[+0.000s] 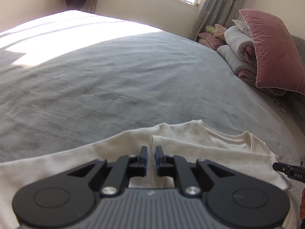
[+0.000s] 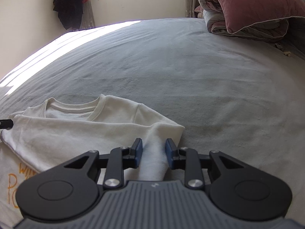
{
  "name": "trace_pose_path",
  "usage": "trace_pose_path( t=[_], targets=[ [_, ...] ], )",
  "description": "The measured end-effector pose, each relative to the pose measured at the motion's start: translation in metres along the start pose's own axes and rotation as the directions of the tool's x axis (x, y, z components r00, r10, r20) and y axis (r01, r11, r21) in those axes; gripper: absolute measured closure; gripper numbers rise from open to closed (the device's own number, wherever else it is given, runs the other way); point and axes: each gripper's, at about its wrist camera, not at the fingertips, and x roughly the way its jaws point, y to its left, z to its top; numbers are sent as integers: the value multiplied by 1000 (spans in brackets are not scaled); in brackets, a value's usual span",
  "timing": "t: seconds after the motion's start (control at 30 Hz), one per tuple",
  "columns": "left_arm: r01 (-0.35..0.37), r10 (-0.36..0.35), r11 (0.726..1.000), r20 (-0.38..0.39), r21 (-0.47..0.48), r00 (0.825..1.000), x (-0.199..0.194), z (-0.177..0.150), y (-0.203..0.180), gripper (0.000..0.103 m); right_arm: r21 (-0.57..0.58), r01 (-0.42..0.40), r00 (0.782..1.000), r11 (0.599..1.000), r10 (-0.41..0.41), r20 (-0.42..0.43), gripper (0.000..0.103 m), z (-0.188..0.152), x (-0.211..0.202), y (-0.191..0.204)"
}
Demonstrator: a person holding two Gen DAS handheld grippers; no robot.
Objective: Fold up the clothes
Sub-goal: 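Release the cuff with the left gripper and smooth the folded side flat, then grasp the other sleeve cuff with the left gripper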
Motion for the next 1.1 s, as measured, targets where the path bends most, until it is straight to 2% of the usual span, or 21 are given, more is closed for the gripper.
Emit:
trace_pose_path(
  t=[0.13, 0.27, 0.4, 0.57, 0.7, 0.9, 1.0, 1.03, 1.07, 1.1],
  targets=[
    [3, -3, 1000, 41, -5, 999, -13, 5, -2, 95, 13, -19, 1000, 1000, 19, 12, 74, 1, -20, -1],
    [59, -60, 998, 35, 16, 998, -21, 3, -8, 95, 3, -48, 999, 999, 48, 20, 74, -1, -42, -3],
    [96, -96, 992, -5, 77, 995, -24, -10, -18, 95, 14, -70, 997, 997, 70, 8, 74, -8, -59, -4],
    [74, -67, 988, -55, 134, 996, -19, -30, -21, 95, 10, -94, 995, 996, 94, -21, 74, -22, -61, 1],
    [56, -45, 986, -71, 158, 996, -14, -42, -20, 97, -24, -36, 995, 999, 33, -99, 77, -37, -41, 5],
    [33, -18, 992, -126, 122, 992, -32, -40, -19, 97, 18, -41, 996, 999, 42, -85, 77, -35, -54, 6],
    [28, -20, 998, -150, 51, 988, -43, -40, -11, 95, 27, -46, 996, 999, 48, -70, 76, -33, -65, 9],
    [23, -20, 1000, -155, 19, 988, -47, -39, -8, 91, 32, -50, 996, 998, 53, -66, 73, -33, -69, 10],
    [2, -2, 1000, -148, -2, 989, -52, -39, -5, 81, 37, -56, 996, 998, 58, -65, 70, -34, -73, 12],
    [-18, 15, 1000, -143, -23, 990, -57, -39, -2, 75, 39, -60, 996, 997, 63, -63, 70, -35, -76, 14]
  ],
)
